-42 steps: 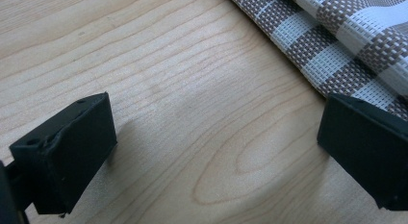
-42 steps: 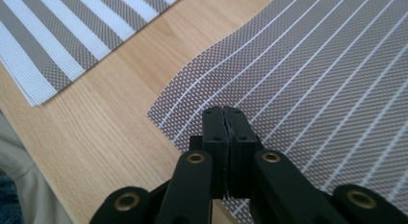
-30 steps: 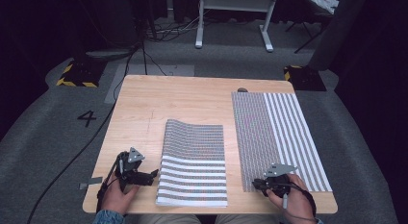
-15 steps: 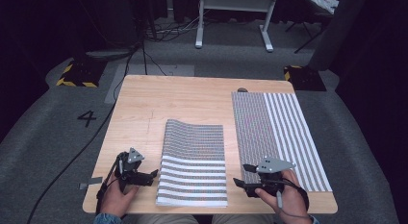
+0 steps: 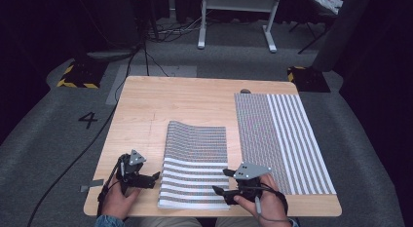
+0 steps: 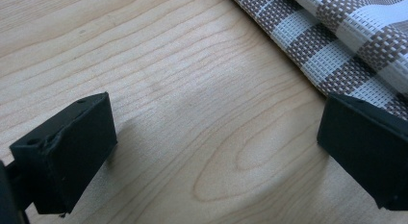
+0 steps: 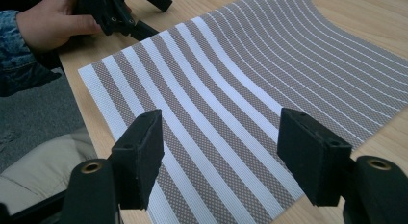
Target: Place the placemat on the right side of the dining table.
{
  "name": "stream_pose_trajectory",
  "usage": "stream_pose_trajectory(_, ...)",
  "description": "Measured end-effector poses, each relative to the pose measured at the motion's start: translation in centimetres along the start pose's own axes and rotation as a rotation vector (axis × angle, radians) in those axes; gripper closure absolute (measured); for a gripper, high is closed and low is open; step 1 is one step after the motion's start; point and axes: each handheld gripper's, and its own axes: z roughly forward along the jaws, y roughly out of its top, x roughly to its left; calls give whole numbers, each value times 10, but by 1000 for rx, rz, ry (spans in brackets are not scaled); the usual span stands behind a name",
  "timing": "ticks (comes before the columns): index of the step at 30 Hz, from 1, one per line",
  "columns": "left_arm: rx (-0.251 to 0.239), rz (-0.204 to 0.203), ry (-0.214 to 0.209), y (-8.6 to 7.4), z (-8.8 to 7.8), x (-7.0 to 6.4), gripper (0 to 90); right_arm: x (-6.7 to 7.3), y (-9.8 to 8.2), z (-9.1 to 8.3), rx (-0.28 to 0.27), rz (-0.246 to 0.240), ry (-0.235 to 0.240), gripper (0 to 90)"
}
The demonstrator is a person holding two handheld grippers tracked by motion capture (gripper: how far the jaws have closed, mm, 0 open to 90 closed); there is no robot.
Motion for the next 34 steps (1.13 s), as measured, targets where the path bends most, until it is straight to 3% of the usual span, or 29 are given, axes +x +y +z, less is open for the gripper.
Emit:
stream_pose_trajectory(5,1,1,-1,0,0,0,1,4,2,16,11,-21,1,336)
stream_pose_trajectory(9,3,2,-2,0,0,0,1,6,-2,32,46,-1,24,337)
stream_pose_trajectory(18,4,4,-15,0,0,1,1,13,-14,59,84,-21,9,319)
stream_pose_trajectory(24,2,2,-5,0,0,0,1,15,-24,71,92,-26,0,282)
stream_pose_trajectory(29,2,2,-5,0,0,0,1,17,-29,74,81,-89,-8,223)
stream_pose_trajectory(34,2,2,-6,0,0,0,1,18,-29,74,82,-88,-7,218)
